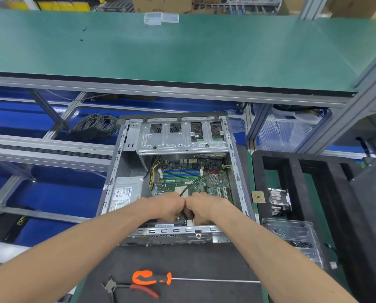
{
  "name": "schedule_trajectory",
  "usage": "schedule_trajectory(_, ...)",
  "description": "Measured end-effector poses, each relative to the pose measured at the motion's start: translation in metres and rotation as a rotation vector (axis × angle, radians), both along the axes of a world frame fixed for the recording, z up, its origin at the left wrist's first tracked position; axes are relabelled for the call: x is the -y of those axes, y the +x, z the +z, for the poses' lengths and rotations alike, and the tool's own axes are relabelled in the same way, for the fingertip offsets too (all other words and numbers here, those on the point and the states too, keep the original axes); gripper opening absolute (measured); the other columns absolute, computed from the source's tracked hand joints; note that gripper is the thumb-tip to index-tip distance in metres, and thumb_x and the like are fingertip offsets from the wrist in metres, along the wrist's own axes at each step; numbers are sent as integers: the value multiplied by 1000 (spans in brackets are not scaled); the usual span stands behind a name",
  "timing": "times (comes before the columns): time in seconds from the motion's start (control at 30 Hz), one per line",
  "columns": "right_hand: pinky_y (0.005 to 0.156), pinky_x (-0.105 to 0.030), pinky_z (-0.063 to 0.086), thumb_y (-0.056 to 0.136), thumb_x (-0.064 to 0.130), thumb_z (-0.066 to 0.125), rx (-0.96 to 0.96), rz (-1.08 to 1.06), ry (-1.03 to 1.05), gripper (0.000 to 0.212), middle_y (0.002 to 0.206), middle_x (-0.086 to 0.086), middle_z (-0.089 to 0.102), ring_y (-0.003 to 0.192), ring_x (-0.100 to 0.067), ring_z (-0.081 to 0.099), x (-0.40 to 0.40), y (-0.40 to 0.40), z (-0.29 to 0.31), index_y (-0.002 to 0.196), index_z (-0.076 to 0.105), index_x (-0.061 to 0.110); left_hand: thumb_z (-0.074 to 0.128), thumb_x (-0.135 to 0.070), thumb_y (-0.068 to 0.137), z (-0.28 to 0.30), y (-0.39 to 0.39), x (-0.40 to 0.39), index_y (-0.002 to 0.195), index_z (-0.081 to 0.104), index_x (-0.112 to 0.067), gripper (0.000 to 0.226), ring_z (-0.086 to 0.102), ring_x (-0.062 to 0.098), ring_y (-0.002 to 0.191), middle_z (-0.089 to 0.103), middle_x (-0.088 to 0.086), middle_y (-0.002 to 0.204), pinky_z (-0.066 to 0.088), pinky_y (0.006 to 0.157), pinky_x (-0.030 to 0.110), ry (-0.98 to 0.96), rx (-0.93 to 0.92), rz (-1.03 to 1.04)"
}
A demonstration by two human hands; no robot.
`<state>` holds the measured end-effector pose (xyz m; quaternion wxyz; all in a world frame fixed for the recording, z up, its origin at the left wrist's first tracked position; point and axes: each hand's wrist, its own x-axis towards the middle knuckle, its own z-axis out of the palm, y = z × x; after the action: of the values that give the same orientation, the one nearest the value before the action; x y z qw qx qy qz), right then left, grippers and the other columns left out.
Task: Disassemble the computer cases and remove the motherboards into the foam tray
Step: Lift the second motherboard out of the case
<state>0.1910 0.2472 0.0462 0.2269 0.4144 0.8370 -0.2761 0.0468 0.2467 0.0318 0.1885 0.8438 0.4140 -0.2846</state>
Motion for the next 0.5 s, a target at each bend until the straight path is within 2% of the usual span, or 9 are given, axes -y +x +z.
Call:
schedule_trajectory(0.1,77,-39,59,82,-3,60,5,7,6,28,91,-6,59,77,-30,62,0,0,-1,95,72,19,55,-4,88,0,0,1,53,38,-17,40,58,37,90,39,0,57,47,71,39,15,10,26)
schedule_trajectory(0.3,80,-43,60,82,-3,61,12,14,11,26,92,-8,60,80,-31,63,-1,0,-3,92,70,20,55,-3,87,3,0,4,55,40,-13,37,49,30,76,43,2,57,45,69,36,17,32,61)
schedule_trajectory(0.4,79,-40,60,83,-2,60,13,23,22,28,96,-10,62,78,-30,61,-1,0,-4,100,72,17,57,-2,86,5,1,6,53,40,-14,38,46,26,72,41,2,57,44,65,34,25,22,102)
schedule_trajectory(0.5,83,-43,59,83,-1,62,23,22,17,30,108,-14,64,88,-33,65,-2,0,-4,108,70,13,55,0,82,12,3,3,53,49,-11,32,51,27,66,45,1,52,44,56,31,17,68,153)
